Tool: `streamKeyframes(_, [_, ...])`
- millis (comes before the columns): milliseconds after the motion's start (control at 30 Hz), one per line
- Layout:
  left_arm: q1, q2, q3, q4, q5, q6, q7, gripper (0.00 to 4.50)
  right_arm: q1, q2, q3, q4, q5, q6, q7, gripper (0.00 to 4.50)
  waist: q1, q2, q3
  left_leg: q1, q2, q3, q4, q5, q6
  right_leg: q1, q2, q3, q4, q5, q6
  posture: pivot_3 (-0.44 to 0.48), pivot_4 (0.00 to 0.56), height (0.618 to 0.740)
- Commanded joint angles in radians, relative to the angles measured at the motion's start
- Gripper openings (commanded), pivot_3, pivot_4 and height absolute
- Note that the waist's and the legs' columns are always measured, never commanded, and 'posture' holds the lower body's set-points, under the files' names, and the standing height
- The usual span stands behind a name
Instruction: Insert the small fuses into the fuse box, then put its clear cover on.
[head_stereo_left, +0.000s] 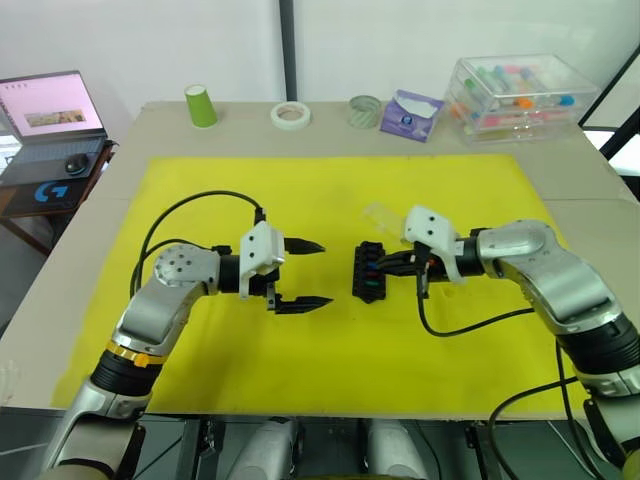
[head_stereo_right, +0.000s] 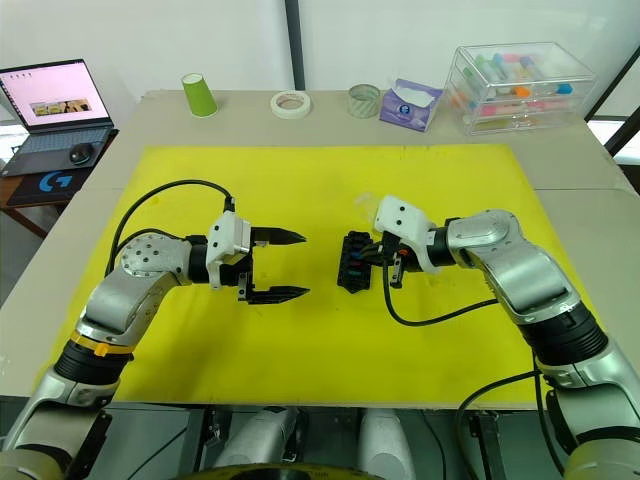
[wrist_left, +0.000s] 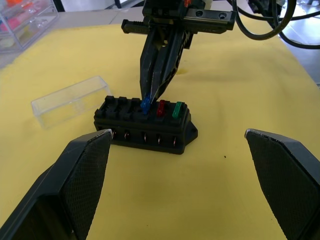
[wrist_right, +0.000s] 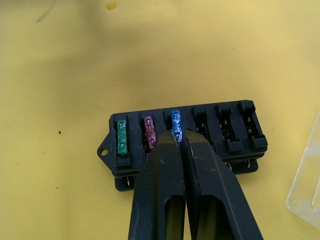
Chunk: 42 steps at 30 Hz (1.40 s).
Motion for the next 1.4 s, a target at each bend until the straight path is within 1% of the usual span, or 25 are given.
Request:
streamKeyframes(33, [-0.007, 0.004, 0.004, -0.018, -0.001, -0.011, -0.002, 4.48, -0.013, 0.01, -0.024, 0.0, -0.009, -0.018, 0.003, 0.0, 0.0, 0.0, 0.0, 0.0, 0.0, 0.0, 0.0, 0.0, 0.0, 0.0, 0.0, 0.0, 0.0, 0.0, 0.0, 0.0, 0.15, 0.74])
streamKeyframes(1167, [-0.003, 0.01, -0.001, -0.03, 0.001, 0.005, -0.005, 4.48, -0.007, 0.034, -0.002, 0.034, -0.085, -0.069, 0.045, 0.0, -0.001, 0.0, 0.0, 0.0, 0.0, 0.0, 0.0, 0.0, 0.0, 0.0, 0.0, 0.0, 0.0, 0.0, 0.0, 0.0, 0.15, 0.74])
streamKeyframes(1200, [-0.002, 0.011, 0.0, -0.031, 0.001, 0.006, -0.005, 4.5, -0.008, 0.036, -0.004, 0.034, -0.085, -0.069, 0.045, 0.48, -0.001, 0.0, 0.0, 0.0, 0.0, 0.0, 0.0, 0.0, 0.0, 0.0, 0.0, 0.0, 0.0, 0.0, 0.0, 0.0, 0.15, 0.74])
streamKeyframes(1233, [-0.001, 0.012, 0.0, -0.031, 0.0, 0.006, -0.006, 4.5, -0.009, 0.037, -0.006, 0.035, -0.085, -0.069, 0.045, 0.66, 0.0, 0.0, 0.0, 0.0, 0.0, 0.0, 0.0, 0.0, 0.0, 0.0, 0.0, 0.0, 0.0, 0.0, 0.0, 0.0, 0.15, 0.74])
streamKeyframes(1300, [-0.001, 0.013, 0.0, -0.032, 0.0, 0.007, -0.007, 4.5, -0.009, 0.037, -0.008, 0.034, -0.084, -0.069, 0.047, 1.31, 0.0, 0.0, 0.0, 0.0, 0.0, 0.0, 0.0, 0.0, 0.0, 0.0, 0.0, 0.0, 0.0, 0.0, 0.0, 0.0, 0.15, 0.74])
streamKeyframes(1400, [-0.001, 0.013, -0.001, -0.031, 0.002, 0.005, -0.007, 4.5, -0.008, 0.038, -0.01, 0.034, -0.084, -0.068, 0.05, 2.41, -0.001, 0.0, 0.0, 0.0, 0.0, 0.0, 0.0, 0.0, 0.0, 0.0, 0.0, 0.0, 0.0, 0.0, 0.0, 0.0, 0.15, 0.74])
